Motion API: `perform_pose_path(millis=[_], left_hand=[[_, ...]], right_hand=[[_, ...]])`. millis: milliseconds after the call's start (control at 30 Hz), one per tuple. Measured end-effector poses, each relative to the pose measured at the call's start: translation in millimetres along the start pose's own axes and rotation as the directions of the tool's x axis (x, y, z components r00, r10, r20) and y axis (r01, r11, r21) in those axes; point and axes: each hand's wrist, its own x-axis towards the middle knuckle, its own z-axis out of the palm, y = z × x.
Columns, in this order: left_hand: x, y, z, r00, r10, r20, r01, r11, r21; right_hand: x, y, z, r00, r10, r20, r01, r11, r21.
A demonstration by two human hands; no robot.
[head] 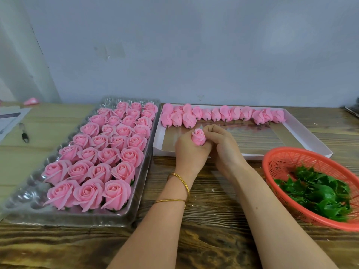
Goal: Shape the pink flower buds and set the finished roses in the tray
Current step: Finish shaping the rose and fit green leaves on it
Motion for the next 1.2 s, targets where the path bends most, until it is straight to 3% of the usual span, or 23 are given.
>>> perform_pose_path(millis=[900, 1200], left_hand=[[1.4, 2.0, -1.9, 0.999, -0.007, -0.044, 0.005, 0.999, -0.043], [-1.7, 3.5, -0.2, 0.998, 0.05, 0.05, -0.054, 0.995, 0.087]], right_hand=[[1.1, 8.5, 0.8, 0.995, -0.088, -0.053, 0.08, 0.988, -0.136], [3.1, 8.4, 0.0, 0.949, -0.302, -0.087, 0.279, 0.937, -0.209]])
